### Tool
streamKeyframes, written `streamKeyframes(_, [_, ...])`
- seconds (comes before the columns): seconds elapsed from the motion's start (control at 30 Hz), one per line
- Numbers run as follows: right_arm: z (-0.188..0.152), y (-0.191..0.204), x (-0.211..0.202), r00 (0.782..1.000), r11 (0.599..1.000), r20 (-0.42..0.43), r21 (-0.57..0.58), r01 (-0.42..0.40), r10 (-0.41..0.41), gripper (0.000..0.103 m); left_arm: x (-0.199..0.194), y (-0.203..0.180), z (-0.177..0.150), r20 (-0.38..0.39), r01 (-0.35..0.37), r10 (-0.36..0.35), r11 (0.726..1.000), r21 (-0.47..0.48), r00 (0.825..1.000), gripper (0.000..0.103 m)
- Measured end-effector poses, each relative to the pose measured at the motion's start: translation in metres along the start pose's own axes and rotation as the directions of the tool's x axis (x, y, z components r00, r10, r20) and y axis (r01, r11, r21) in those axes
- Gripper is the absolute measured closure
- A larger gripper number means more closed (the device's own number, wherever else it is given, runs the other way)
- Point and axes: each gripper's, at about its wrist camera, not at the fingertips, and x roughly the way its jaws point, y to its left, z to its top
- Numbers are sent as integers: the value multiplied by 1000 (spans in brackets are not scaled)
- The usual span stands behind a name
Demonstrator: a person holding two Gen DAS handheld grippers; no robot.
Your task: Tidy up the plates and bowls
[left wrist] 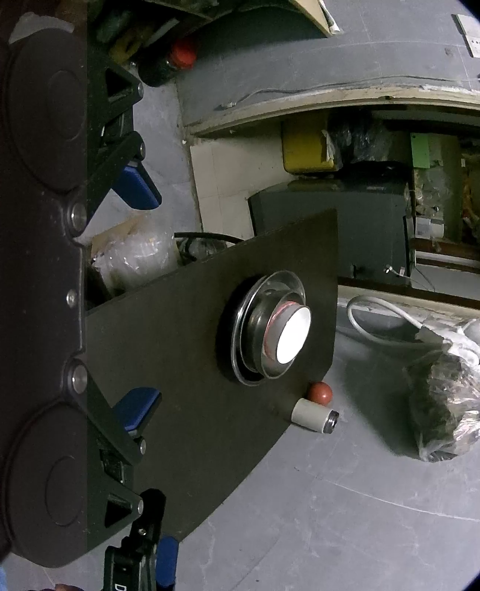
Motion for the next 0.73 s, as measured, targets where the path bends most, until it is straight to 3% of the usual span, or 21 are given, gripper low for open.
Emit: streamKeyframes(0.73, [4, -15, 8, 1000, 1000, -12, 11, -16, 16, 0, 17, -21, 10, -13, 11, -10, 999, 45, 1000, 1])
